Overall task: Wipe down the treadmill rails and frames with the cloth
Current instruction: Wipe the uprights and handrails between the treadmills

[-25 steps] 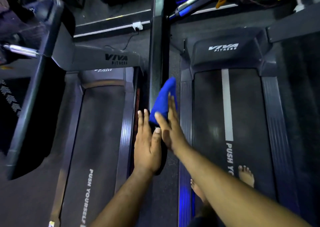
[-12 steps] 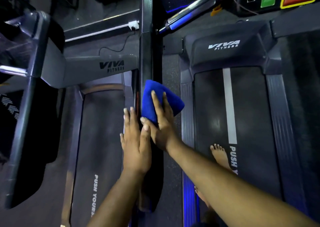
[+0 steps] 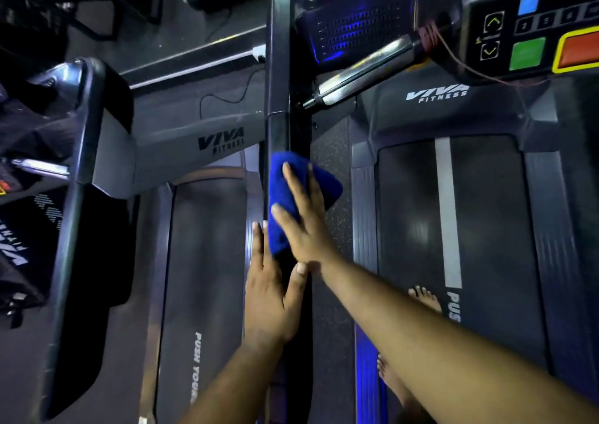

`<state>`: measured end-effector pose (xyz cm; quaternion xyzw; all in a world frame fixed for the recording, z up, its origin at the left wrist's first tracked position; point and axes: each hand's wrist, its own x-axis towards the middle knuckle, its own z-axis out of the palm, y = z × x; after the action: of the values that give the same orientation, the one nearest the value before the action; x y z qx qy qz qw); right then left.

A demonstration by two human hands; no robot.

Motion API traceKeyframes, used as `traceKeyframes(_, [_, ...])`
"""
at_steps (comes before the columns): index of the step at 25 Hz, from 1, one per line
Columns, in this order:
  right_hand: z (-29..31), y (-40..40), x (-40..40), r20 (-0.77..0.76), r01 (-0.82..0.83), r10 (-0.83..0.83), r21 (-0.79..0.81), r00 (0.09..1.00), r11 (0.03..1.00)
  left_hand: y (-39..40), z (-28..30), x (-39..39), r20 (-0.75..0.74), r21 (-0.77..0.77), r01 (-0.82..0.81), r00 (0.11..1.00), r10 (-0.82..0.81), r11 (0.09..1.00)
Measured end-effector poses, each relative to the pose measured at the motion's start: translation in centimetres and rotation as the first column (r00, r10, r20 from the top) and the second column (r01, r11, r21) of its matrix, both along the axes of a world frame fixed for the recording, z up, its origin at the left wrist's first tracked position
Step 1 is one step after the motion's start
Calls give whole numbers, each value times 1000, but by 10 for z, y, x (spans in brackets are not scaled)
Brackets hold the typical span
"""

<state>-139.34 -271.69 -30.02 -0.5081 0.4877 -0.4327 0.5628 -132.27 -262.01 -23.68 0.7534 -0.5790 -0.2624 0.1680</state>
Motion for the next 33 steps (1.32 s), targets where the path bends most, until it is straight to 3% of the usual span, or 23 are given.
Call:
traceKeyframes(4, [-12, -106, -1, 56, 67, -72, 87, 996, 994, 2, -1, -3, 59, 24, 1, 998, -3, 1000])
traceKeyframes(8, [-7, -13, 1, 163, 37, -80, 253, 983, 967, 2, 1, 0, 56, 20, 12, 998, -14, 1000])
traceKeyframes(10, [4, 10, 2, 48, 14, -21, 146, 999, 989, 0, -1, 1, 38, 18, 13, 999, -14, 1000])
traceKeyframes(12, [12, -34, 4, -149, -19, 15, -24, 989, 1000, -1, -2, 1, 38, 23, 15, 999, -16, 1000])
traceKeyframes(15, [34, -99, 6, -485, -124, 73, -74, 871, 990, 1, -2, -1, 31, 9, 4, 1000, -5, 1000])
traceKeyframes(17, [42, -79, 0, -577, -193, 113, -79, 809, 978, 5, -1, 0, 26, 7, -8, 1000, 7, 1000])
traceKeyframes(20, [41, -35, -12, -763, -421, 141, -183, 630, 889, 5, -3, 4, -7, -9, -20, 1000, 20, 1000])
traceKeyframes(23, [51, -94, -6, -825, -466, 102, -207, 555, 860, 5, -2, 3, -37, -7, -42, 998, 42, 999])
traceKeyframes(24, [57, -109, -2, -820, -443, 115, -180, 560, 878, 5, -3, 2, -46, 3, -55, 997, 55, 998])
traceKeyframes(26, [48, -105, 1, -745, -362, 95, -204, 660, 909, 6, -5, 4, -89, -24, -69, 994, 66, 997])
traceKeyframes(29, [23, -43, -2, -613, -287, 27, -330, 790, 899, 12, -10, 10, -252, -150, -201, 955, 159, 968])
traceKeyframes(31, [19, -4, -4, -562, -266, 22, -355, 827, 896, 31, -11, 14, -311, -153, -283, 923, 226, 947])
traceKeyframes(33, [21, 31, -1, -536, -258, 48, -325, 843, 910, 66, -13, 16, -284, -117, -249, 936, 207, 961])
